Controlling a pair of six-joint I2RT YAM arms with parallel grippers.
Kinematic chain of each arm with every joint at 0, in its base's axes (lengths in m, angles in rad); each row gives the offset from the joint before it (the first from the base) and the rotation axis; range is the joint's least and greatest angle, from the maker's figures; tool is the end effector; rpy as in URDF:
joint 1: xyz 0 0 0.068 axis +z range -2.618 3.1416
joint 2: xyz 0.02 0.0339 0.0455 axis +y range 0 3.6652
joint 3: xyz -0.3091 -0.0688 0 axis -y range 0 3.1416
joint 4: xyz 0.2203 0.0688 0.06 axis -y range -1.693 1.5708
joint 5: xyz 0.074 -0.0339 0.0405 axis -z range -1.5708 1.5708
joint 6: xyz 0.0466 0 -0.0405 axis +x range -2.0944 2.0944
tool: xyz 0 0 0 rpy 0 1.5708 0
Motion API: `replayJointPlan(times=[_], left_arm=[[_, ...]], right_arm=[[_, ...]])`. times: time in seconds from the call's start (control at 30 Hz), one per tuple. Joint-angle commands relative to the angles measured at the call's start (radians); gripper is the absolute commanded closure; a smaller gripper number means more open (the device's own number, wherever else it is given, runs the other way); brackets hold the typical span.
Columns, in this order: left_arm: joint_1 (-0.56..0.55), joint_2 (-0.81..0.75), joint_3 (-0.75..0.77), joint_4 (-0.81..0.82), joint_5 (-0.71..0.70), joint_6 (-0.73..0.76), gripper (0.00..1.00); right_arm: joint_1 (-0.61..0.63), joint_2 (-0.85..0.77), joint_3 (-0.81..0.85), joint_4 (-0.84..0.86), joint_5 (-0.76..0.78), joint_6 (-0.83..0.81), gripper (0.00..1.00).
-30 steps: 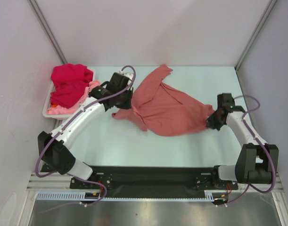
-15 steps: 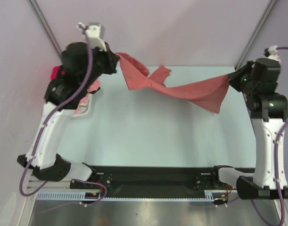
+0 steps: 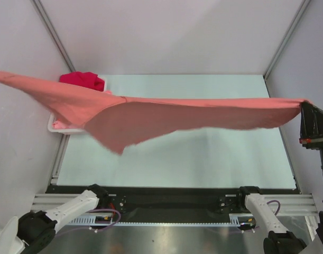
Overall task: Fold and stack the t-shirts
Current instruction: Flatten the tshirt out
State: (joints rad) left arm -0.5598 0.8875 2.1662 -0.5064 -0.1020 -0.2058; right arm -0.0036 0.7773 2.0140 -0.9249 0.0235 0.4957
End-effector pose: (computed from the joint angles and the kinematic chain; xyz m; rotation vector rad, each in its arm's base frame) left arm -0.0678 0.0481 0.6654 0.0464 0.8192 -0.6826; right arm -0.0700 -0.0008 0.5951 0.3335 1.2251 0.4101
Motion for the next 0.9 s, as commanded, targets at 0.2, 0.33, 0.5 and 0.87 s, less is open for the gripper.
replayJointPlan(times=[0.2,0.33,0.5,0.87], left_arm=[[0.003,0.227,-0.138,0.071,-0.07,0.051,1.0],[0.035,0.437,-0.163,0.127,-0.104,0.094,1.0],[0.164,0.744,-0.031,0.17,0.034,0.043,1.0],[0.236,1.402,0.222,0.374,0.093,0.036,1.0]], right_arm=[[-0.006,0.077,-0.177,0.058,0.055,0.018,1.0],[-0.006,0.129,-0.374,0.18,0.104,0.043,1.0],[-0.018,0.293,-0.489,0.329,0.182,0.03,1.0],[-0.145,0.92,-0.525,0.626,0.113,-0.045,1.0]])
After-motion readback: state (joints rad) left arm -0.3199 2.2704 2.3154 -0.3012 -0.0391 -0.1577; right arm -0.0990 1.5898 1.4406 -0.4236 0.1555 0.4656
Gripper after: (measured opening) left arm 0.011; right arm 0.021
